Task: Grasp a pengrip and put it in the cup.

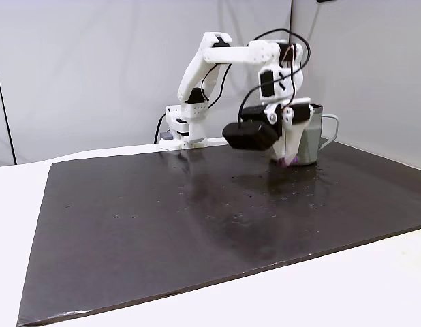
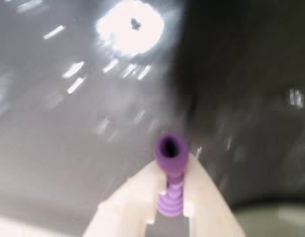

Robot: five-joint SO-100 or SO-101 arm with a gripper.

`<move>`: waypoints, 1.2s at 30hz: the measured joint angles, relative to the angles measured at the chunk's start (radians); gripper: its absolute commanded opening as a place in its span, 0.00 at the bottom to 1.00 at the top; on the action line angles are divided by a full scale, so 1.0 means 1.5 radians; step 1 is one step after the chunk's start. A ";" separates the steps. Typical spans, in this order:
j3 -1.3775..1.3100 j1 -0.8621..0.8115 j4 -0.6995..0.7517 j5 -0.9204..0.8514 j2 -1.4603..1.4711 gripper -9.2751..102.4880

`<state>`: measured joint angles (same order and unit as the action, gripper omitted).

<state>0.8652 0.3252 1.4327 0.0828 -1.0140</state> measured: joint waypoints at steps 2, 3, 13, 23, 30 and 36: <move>0.000 0.001 0.018 0.002 -0.059 0.08; 0.000 0.002 0.028 0.002 -0.088 0.08; 0.167 0.100 0.046 -0.039 -0.404 0.08; 0.267 0.260 0.046 -0.125 -0.453 0.08; 0.273 0.296 0.046 -0.146 -0.453 0.15; 0.290 0.288 0.042 -0.146 -0.453 0.37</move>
<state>1.3008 0.7578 1.4956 -0.1365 -1.6935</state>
